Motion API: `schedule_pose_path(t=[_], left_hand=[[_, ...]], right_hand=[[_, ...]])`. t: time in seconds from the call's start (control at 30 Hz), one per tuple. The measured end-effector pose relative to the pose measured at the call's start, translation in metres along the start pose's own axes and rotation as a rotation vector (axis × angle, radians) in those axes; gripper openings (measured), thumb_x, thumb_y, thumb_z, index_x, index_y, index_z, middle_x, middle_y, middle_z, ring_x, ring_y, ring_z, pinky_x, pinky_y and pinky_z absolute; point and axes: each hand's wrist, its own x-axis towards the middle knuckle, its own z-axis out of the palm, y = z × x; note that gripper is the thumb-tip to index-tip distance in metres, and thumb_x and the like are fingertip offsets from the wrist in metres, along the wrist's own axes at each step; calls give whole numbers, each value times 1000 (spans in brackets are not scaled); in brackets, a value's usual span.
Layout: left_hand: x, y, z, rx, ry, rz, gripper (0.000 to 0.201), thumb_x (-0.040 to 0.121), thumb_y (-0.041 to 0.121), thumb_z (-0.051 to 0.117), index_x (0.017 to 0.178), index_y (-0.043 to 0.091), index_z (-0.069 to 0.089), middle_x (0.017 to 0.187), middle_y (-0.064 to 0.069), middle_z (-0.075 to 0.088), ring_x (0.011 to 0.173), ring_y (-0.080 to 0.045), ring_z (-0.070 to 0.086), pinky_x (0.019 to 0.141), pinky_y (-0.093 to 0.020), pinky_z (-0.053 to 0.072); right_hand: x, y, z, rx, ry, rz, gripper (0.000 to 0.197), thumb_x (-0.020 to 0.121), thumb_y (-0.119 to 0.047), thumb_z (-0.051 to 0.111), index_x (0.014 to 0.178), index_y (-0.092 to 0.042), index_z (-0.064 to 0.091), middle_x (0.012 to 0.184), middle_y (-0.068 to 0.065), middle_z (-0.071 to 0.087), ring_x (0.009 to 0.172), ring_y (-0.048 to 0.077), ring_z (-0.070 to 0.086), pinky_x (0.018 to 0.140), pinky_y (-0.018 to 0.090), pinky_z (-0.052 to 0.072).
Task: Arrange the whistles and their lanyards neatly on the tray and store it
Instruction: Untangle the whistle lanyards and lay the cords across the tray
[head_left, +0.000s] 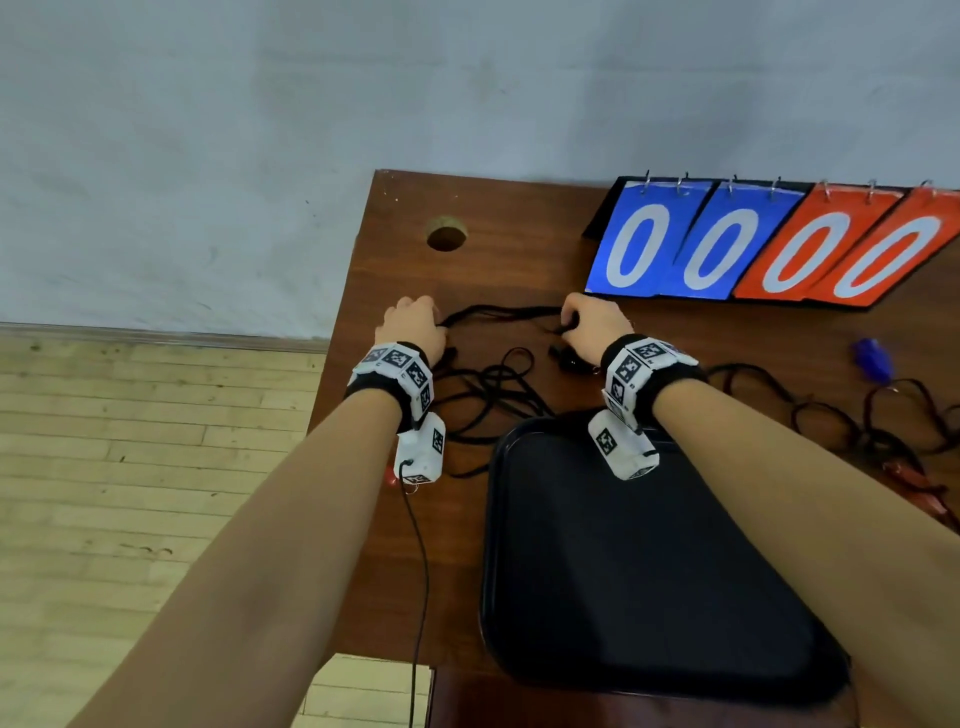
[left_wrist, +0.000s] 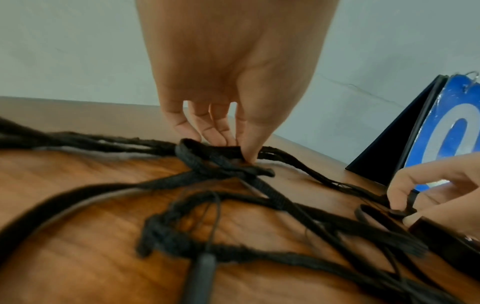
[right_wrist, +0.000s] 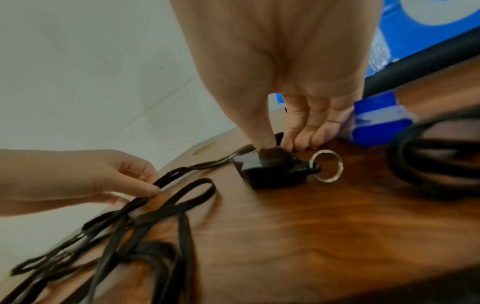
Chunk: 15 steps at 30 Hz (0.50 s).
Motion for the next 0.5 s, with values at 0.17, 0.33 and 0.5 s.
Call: schedule_pose_path(t=[0.17,0.33,0.5], left_hand=[[-7,0,-10,-219,63,-22,17,94,23,50,108,12,52,110,-12,57,96,-31,56,74,-36,44],[-22,2,-28,-381,142,9,8,90,24,54,96,18,55,102,-4,60,92,-22,54,75,-30,41],[-59,34,-63,-520,127,250,18,89,17,58,107,14,61,109,0,62,100,-12,54,86,-23,39]], right_hand=[[-9,-2,-8,136,65,-42,8,90,-9,53,89,-16,52,86,10,56,77,33,57,70,40,51],[-36,-10,-38,369,238,-125,19,92,-21,60,105,-9,66,102,2,48,94,15,47,83,22,36],[-83,-16,-90,493,264,-239,16,92,-25,59,94,-12,70,104,0,63,84,11,55,79,21,43]])
